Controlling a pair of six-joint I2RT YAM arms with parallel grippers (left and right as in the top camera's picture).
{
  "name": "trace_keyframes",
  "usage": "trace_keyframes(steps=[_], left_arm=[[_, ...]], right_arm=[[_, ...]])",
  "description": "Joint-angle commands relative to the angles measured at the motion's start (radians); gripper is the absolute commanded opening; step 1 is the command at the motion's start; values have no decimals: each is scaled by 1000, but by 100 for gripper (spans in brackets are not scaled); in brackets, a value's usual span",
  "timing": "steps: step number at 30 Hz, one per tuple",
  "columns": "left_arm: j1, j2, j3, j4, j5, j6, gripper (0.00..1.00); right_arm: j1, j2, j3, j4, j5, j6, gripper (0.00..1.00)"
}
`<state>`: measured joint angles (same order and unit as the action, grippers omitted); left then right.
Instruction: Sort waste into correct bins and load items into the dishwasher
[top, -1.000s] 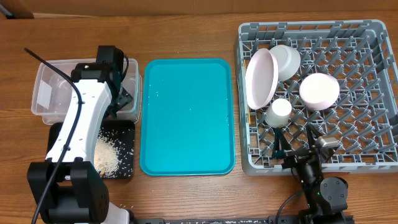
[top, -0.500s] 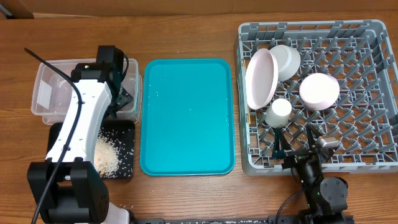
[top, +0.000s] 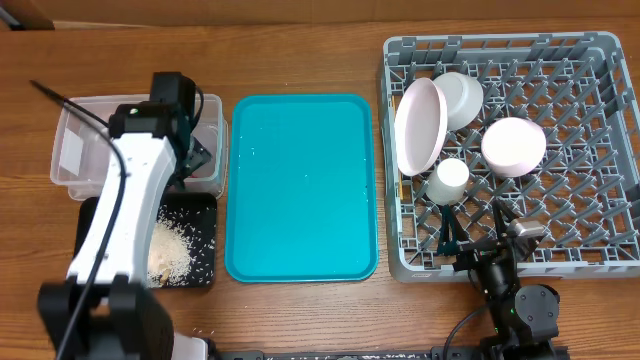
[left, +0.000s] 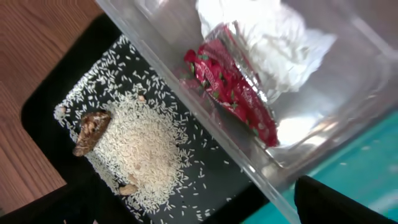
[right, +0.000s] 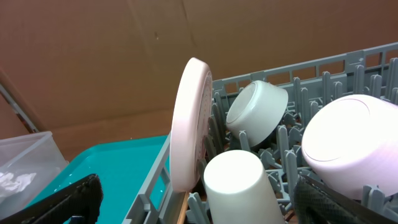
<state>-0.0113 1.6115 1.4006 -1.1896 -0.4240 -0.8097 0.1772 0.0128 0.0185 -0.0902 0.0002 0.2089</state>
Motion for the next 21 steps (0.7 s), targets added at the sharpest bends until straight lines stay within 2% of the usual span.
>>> trace_keyframes(steps=[1,9,14,21], left_arm=[[-2,-135,13,-3,-20,-6,100],[-2,-353,13,-22,-24,-5,100],[-2,-467,-3,-108,-20,-6,100],[-2,-653,-183,-125,31,-6,100]], right_arm=[[-3,-10,-11,6,1,1,100],[-3,-10,-11,6,1,1,100],[-3,-10,-11,6,1,1,100],[-3,-10,-11,6,1,1,100]])
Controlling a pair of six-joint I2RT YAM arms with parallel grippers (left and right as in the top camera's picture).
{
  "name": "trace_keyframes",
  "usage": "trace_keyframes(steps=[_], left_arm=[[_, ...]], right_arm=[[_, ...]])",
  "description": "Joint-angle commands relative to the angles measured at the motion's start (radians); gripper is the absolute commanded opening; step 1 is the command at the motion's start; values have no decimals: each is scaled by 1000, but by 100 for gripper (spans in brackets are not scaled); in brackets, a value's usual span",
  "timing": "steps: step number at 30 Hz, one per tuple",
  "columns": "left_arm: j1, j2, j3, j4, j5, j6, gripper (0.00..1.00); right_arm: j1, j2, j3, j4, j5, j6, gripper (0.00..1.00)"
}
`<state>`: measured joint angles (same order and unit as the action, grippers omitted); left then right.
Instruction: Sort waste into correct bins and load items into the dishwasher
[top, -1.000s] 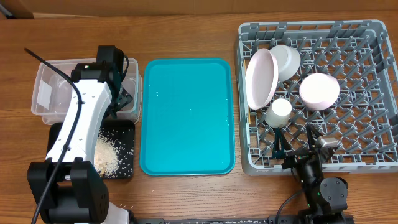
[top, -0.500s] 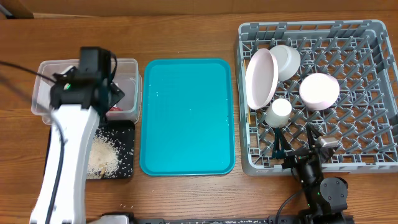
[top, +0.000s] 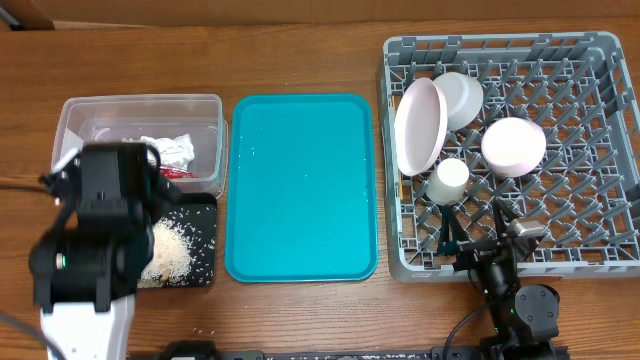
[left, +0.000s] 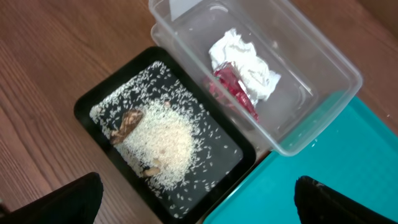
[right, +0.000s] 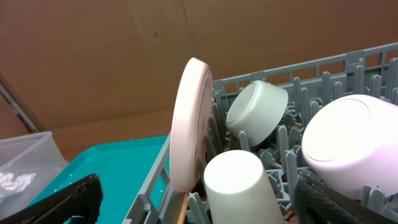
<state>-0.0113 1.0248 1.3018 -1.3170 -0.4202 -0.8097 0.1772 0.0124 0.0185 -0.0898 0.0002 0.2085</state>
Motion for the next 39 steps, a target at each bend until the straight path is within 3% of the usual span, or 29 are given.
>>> trace_keyframes(steps=[1,11,21,25,39], left_arm=[[-2,-98,-121,16,34,-6,100],[-2,-443,-542,348,69,-7,100],[-2,-693,-902,900,146,-6,100],[-2,-757,-997,1051,164,-6,100],[-2,-911,-1168,1150,186,-6,100]], right_arm=[[-3,-10,-11,6,1,2,100],[-3,-10,-11,6,1,2,100],[-3,-10,-11,6,1,2,100],[-3,-10,-11,6,1,2,100],[-3,-10,-11,6,1,2,100]])
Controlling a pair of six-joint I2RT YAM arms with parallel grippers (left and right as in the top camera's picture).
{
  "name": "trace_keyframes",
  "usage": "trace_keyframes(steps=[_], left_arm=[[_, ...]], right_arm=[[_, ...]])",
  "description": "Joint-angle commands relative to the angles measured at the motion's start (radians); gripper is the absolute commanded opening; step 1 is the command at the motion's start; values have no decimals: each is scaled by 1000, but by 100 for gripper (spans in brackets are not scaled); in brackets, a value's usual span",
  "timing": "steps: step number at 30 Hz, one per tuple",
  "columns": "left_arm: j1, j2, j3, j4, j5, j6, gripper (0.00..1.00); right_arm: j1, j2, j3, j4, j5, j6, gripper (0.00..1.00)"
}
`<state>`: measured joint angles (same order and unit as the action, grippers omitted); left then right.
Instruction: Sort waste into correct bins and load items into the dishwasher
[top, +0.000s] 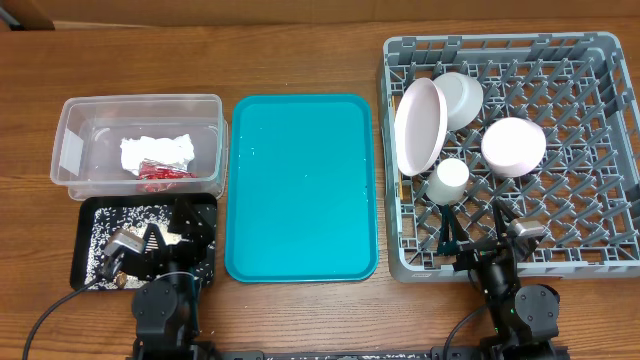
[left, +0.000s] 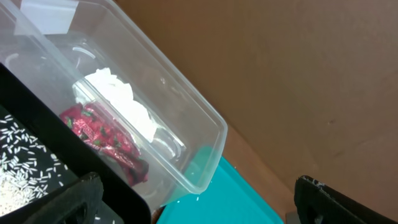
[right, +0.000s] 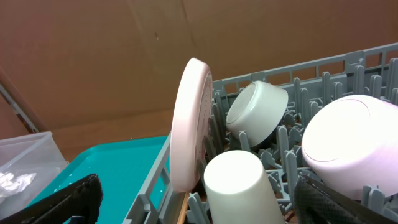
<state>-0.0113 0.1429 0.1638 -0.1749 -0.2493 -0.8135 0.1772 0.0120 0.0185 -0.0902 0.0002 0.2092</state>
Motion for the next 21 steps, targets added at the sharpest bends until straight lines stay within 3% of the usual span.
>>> trace_keyframes(steps=[1,12,21], left_arm=[[-2,-36,-38,8,14,-2,100],[15,-106,-108,7,23,29,100],[20,-140,-113,7,89,444,100]], right_arm=[[-3,-9,-11,6,1,1,100],[-3,-9,-11,6,1,1,100],[-3,-9,-11,6,1,1,100]])
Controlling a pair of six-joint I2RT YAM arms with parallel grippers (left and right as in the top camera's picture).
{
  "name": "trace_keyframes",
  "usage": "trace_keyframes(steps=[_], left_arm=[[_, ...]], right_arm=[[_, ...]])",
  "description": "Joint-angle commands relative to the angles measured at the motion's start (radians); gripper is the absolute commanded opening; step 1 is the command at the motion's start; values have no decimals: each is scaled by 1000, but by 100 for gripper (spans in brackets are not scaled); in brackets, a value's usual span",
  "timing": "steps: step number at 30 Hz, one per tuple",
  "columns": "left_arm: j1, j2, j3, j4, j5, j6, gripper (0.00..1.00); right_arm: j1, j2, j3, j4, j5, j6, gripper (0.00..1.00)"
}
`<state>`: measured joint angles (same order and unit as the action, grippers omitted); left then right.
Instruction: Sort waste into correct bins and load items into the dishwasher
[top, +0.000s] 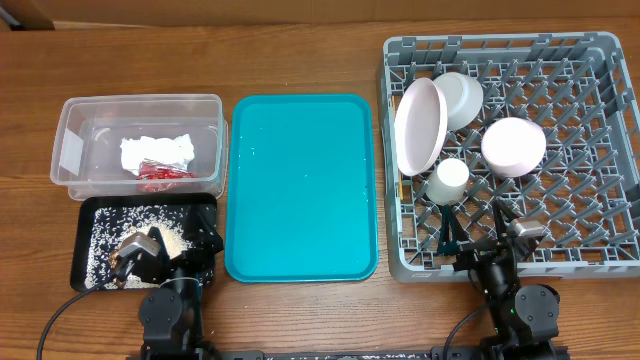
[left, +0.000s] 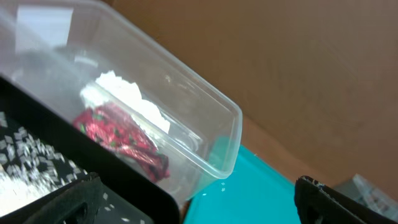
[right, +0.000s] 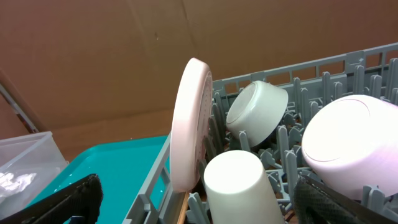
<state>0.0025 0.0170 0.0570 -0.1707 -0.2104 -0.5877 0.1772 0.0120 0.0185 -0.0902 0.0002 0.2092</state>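
Note:
A clear bin (top: 70, 150) at the back left holds a white tissue (top: 155, 148) and a red wrapper (top: 160, 173); both also show in the left wrist view, the tissue (left: 130, 99) above the wrapper (left: 121, 140). In front of the bin a black tray (top: 85, 215) carries scattered rice (top: 105, 245). The grey dish rack (top: 600, 150) on the right holds a pink plate (top: 420, 125), a white bowl (top: 462, 97), a pink bowl (top: 514, 145) and a white cup (top: 448, 180). My left gripper (top: 165, 255) stands open and empty low at the front, by the black tray. My right gripper (top: 475, 232) stands open and empty at the rack's front edge.
A teal tray (top: 300, 185) lies bare between the bins and the rack. The right wrist view looks over the rack at the plate (right: 189, 124), the cup (right: 239, 186) and the pink bowl (right: 351, 146). A brown cardboard wall stands behind the table.
My left gripper has shifted slightly at the table's front; its camera now sees the clear bin a little lower and closer. The right arm and all the dishes are unchanged.
My left arm was stretched out over the clear bin, with the wrapper and tissue lying inside. Then it was back above the black rice tray. After that it sat low at the table's front, where it still is. The right arm has stayed put throughout.

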Motion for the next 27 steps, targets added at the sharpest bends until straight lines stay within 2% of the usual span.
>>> trace_keyframes(steps=[1,6,27], left_arm=[[6,-14,-6,2,66,260,100],[3,-14,-6,-5,142,460,100],[-50,-14,-6,-6,156,529,100]], right_arm=[[-3,-9,-11,6,1,1,100],[-3,-9,-11,6,1,1,100],[-3,-9,-11,6,1,1,100]])
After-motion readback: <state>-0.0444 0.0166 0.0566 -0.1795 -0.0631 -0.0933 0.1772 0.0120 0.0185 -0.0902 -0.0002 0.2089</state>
